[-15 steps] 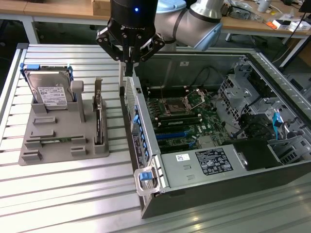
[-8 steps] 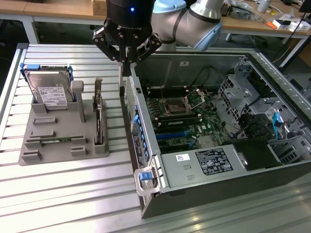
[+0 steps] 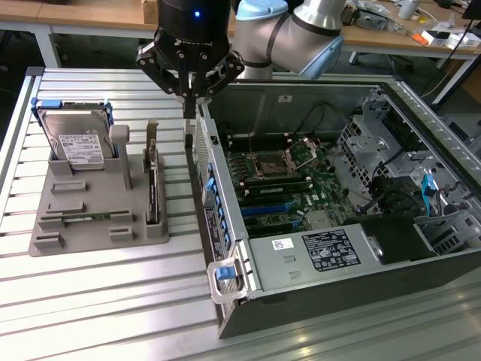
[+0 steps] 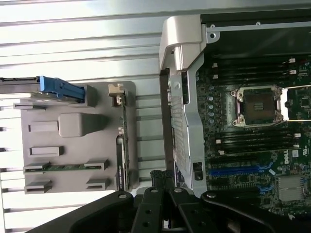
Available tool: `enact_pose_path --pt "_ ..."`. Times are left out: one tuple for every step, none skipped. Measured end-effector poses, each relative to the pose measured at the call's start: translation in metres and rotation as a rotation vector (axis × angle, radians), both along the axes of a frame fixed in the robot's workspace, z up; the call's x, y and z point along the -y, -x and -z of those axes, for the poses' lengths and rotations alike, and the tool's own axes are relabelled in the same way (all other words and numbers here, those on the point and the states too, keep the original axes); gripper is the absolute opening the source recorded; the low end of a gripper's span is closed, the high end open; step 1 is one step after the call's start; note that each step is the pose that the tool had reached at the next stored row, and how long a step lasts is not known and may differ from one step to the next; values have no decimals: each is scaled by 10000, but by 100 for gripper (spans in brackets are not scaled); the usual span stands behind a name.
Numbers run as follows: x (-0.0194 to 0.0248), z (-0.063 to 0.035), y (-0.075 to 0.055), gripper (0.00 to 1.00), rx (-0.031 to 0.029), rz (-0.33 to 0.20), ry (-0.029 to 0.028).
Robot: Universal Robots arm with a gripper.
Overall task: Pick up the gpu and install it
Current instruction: 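Reach for the gpu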
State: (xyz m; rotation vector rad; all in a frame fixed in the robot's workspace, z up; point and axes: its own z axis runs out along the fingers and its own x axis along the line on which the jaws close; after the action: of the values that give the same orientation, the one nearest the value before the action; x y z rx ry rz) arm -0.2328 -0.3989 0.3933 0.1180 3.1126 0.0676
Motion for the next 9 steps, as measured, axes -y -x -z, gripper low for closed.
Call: enact_pose_path --pt "0 0 15 11 0 -1 0" --pt "0 0 29 11 0 0 0" --pt "0 0 43 11 1 0 0" --pt "0 0 64 11 1 0 -1" --pt "0 0 75 11 1 0 0" --pt "0 0 91 11 1 1 0" --pt "0 1 112 11 1 1 -1" --pt "0 0 129 11 1 0 -1" --pt "0 1 150 11 1 0 -1"
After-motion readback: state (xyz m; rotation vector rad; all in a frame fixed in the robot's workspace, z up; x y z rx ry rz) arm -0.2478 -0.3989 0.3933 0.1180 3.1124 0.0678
